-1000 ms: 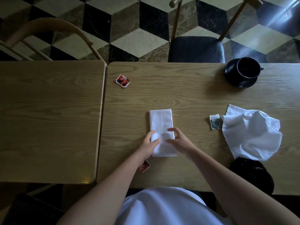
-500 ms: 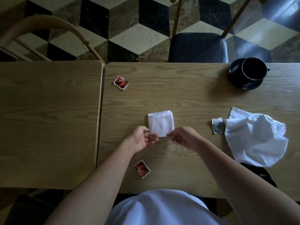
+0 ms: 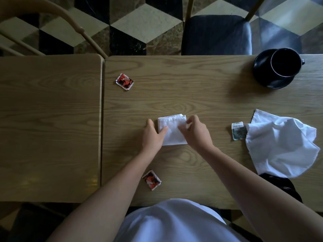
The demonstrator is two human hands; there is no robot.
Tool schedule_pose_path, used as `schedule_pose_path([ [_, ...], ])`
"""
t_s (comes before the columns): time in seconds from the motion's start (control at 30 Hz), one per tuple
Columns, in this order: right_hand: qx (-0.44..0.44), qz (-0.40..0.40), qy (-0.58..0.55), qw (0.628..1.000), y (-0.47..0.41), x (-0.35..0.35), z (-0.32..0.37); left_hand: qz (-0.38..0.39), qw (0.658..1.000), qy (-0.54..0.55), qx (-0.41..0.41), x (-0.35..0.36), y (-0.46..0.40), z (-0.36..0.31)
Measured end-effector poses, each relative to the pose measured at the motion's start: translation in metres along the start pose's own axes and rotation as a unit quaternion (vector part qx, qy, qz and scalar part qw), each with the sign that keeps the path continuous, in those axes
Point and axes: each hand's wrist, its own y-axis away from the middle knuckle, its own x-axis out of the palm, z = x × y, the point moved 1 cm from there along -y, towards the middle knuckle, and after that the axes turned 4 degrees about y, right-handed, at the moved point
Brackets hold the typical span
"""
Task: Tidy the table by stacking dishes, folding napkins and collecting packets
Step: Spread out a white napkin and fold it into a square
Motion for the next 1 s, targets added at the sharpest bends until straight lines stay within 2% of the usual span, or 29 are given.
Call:
schedule_pose_path([
  [0.07,-0.032,0.011,0.006,0.999,-0.004,0.001,0.005,-0.019,0.999,-0.011,0.048,0.002,-0.001,-0.007],
  [0.2,-0.069,-0.010,0.066,0.995,-0.012,-0.003,0.012,-0.021,0.997,-0.067,0.038,-0.001,-0.008,-0.017],
  [0.3,-0.165,0.015,0.135,0.977,-0.013,-0.006,0.017,-0.008,0.960,-0.222,0.169,-0.001,-0.007,-0.020],
  [0.37,-0.234,0.071,0.210,0.946,-0.013,-0.005,0.020,0.068,0.926,-0.286,0.237,0.001,-0.007,-0.025],
  [0.47,-0.264,0.120,0.310,0.905,-0.022,-0.004,0.026,0.175,0.888,-0.375,0.200,0.003,-0.017,-0.032],
  [0.57,-0.248,0.146,0.350,0.891,-0.032,-0.002,0.033,0.210,0.857,-0.435,0.180,0.005,-0.029,-0.035],
  [0.67,-0.243,0.173,0.357,0.885,-0.034,-0.001,0.037,0.217,0.845,-0.457,0.175,0.011,-0.028,-0.036],
  [0.83,-0.246,0.209,0.350,0.879,-0.033,0.001,0.035,0.164,0.835,-0.486,0.199,0.015,-0.014,-0.023],
  [1.0,-0.236,0.195,0.314,0.899,-0.030,-0.002,0.038,0.175,0.844,-0.473,0.184,0.014,-0.011,-0.027],
])
